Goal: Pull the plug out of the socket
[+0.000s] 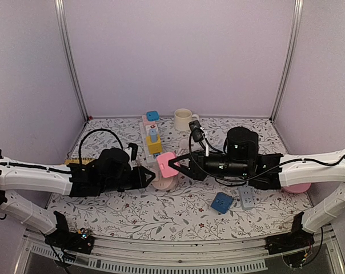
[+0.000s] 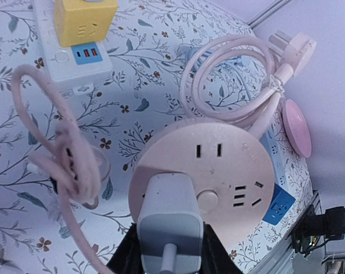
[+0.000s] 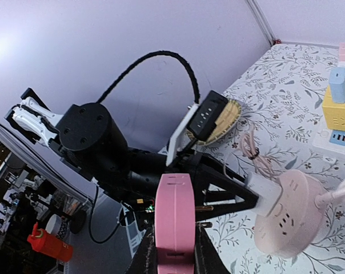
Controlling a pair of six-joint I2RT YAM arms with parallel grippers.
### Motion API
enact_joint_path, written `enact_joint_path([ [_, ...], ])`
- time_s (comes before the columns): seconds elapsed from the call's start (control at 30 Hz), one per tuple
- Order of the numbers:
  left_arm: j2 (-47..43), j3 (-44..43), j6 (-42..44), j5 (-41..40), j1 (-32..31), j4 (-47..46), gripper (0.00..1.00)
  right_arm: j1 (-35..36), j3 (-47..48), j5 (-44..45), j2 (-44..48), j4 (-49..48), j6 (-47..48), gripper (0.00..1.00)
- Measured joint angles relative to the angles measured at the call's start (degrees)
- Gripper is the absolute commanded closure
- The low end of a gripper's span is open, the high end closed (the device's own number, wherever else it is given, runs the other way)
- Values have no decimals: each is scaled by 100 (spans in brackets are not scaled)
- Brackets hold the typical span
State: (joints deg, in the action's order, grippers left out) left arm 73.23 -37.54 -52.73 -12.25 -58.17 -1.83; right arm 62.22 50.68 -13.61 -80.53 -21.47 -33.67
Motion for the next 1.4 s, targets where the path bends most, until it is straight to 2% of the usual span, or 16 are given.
enact_joint_path([
  [0.33,-562,195,2,-402,72,396,100,435,-125,1447,162,1961,442,98],
  [0.6,-662,214,4,-490,87,522,100,881,63,2767,-734,3386,345,97],
  [0.83,-667,264,4,-490,87,566,100,1163,553,3517,-1453,4286,4,96],
  [1.0,-664,284,0,-470,87,557,100,1303,881,3781,-1803,4653,-173,82],
  [1.07,-658,284,0,-470,87,553,100,1370,1029,3858,-1961,4767,-219,71],
  [1.2,-656,284,0,-448,87,553,100,1467,1259,3943,-2157,4946,-310,57],
  [1.4,-656,286,0,-424,87,553,100,1504,1353,3930,-2151,5058,-319,51],
])
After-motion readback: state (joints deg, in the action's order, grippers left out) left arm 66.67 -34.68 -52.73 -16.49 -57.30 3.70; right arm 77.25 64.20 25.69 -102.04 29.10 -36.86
